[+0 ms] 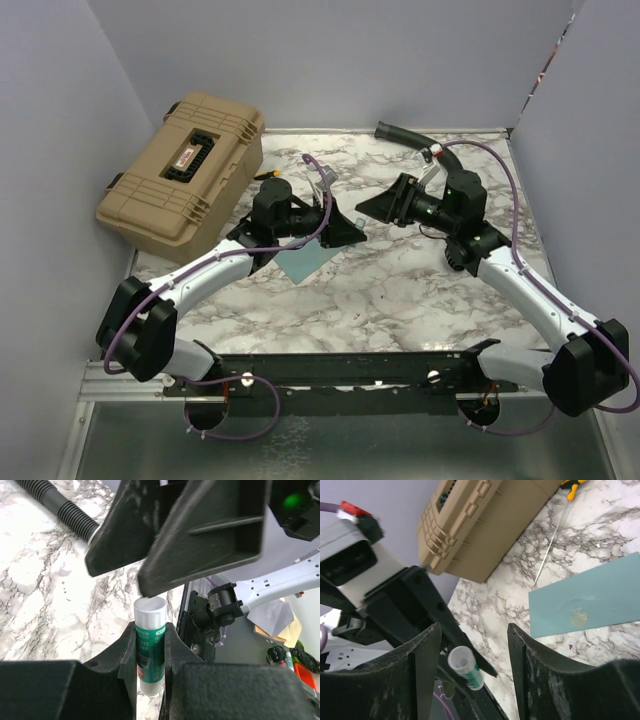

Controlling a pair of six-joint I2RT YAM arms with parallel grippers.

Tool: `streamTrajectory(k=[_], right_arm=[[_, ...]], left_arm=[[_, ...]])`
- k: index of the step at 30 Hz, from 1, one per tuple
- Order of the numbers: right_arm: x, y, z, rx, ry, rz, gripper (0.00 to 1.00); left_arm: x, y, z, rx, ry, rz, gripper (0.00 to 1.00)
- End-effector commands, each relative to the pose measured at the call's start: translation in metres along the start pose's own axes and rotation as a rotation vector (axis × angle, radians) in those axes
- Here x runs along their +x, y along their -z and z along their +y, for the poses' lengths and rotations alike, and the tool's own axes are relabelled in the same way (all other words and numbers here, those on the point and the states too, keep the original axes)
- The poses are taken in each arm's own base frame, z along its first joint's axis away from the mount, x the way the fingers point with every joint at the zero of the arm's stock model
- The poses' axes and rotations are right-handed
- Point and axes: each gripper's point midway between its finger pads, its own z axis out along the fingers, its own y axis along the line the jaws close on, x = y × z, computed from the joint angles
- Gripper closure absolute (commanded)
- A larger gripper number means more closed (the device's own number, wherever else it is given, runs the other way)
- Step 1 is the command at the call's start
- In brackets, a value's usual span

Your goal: Place the letter into the envelope and seal it

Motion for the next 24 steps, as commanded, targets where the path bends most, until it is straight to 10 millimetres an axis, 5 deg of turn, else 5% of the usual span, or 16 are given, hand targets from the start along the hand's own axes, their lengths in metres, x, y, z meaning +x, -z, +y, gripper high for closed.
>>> streamTrajectory(k=[1, 13, 18, 24], right_arm=[[-0.01, 0.001, 0.021, -0.059, -0.021, -0.025, 0.41], [-0.004, -0.011, -0.003, 0.149, 0.024, 0.065, 0.63], [0.003, 0.001, 0.012, 0.059, 0.046, 0.039, 0.99], [0.016, 0.015, 0.057, -0.217, 0.237, 0.099, 0.99]], left_arm=[[-0.016, -0.007, 0.016, -0.096, 0.009, -0.052, 1.0], [-0.038, -0.01, 0.02, -0.156, 0.108, -0.121, 1.0], [-0.038, -0.005, 0.004, -0.106, 0.125, -0.117, 1.0], [-0.038, -0.001, -0.031, 0.036, 0.147, -0.052, 1.0]])
